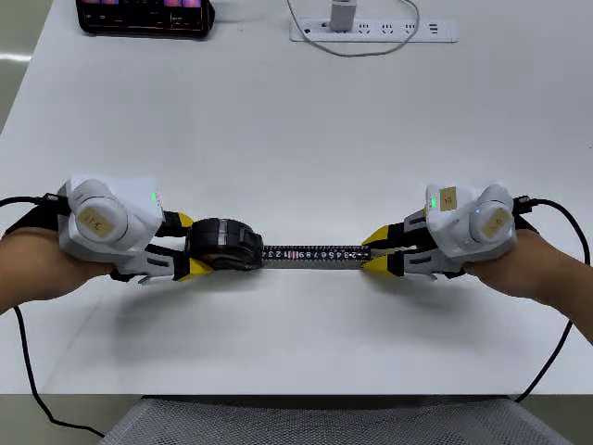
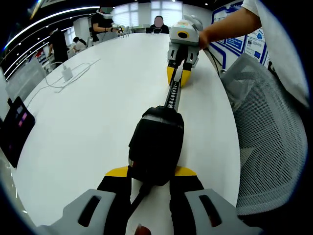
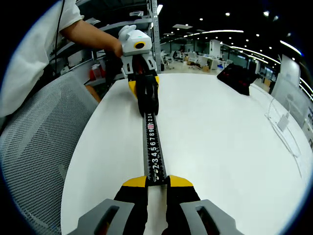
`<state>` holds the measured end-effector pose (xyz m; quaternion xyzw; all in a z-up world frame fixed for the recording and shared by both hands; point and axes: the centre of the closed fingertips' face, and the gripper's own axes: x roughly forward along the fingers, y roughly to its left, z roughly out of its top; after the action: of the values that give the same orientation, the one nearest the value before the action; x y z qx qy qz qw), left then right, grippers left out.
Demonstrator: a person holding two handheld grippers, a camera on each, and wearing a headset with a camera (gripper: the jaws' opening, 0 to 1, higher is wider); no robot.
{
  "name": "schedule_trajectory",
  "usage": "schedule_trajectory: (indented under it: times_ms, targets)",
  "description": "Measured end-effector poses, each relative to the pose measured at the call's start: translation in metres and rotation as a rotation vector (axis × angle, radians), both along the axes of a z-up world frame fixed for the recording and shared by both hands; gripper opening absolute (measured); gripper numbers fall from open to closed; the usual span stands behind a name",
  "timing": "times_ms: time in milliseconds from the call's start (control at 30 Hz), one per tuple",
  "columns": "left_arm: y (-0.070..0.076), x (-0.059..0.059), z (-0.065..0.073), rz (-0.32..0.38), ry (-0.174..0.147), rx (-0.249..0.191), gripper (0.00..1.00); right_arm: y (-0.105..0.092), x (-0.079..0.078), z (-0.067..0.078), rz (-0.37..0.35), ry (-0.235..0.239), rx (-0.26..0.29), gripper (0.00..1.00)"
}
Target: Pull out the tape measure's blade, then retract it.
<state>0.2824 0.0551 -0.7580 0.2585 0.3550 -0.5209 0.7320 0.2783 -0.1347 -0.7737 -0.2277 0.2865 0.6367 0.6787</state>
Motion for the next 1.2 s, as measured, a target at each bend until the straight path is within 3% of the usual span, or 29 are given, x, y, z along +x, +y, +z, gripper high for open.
schedule_trajectory:
  times_ms: [1200]
  targets:
    - [0.0,0.0,-0.001,0.001,-0.002,0.011,0.24,-0.05,0.0,0.002,-0.023,0.003,-0.072,0.1]
